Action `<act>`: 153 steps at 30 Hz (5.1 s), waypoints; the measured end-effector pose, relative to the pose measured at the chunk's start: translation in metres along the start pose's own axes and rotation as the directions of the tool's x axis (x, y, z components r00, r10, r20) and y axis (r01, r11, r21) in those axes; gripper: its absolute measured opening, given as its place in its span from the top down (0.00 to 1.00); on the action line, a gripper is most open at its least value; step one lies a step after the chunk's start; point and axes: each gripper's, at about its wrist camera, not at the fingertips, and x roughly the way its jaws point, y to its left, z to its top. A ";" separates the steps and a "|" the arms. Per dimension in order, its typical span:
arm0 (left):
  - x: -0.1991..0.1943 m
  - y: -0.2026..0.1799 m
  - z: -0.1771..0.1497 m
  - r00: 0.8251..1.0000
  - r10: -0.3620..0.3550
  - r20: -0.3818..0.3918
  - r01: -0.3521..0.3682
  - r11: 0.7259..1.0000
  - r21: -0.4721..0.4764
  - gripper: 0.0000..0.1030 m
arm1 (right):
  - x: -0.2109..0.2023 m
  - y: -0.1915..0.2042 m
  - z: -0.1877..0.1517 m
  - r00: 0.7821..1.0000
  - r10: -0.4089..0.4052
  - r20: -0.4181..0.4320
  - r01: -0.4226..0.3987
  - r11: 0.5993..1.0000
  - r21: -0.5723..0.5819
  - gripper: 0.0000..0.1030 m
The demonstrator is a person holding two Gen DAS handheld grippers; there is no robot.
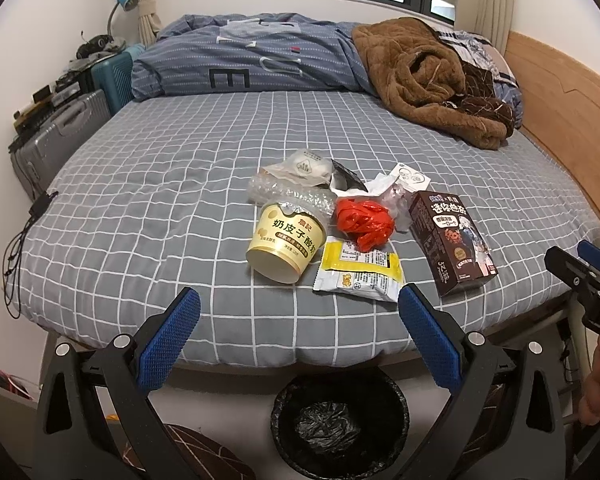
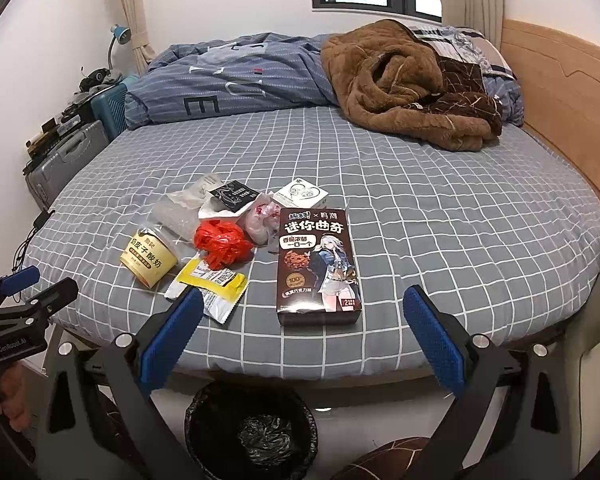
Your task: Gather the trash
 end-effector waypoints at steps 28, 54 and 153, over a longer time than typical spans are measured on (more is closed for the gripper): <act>-0.009 -0.007 -0.009 1.000 -0.006 -0.009 0.006 1.000 0.010 0.05 | -0.010 0.006 -0.006 1.000 0.003 0.002 -0.003 1.000 0.006 0.07; -0.002 -0.007 -0.012 1.000 -0.018 -0.024 0.018 1.000 -0.001 0.05 | -0.007 0.004 -0.006 1.000 0.011 -0.015 -0.011 1.000 0.011 0.07; 0.054 -0.005 0.022 0.995 -0.007 -0.097 0.006 1.000 -0.020 0.28 | 0.055 0.018 0.018 0.988 -0.055 -0.143 0.061 0.997 0.043 0.16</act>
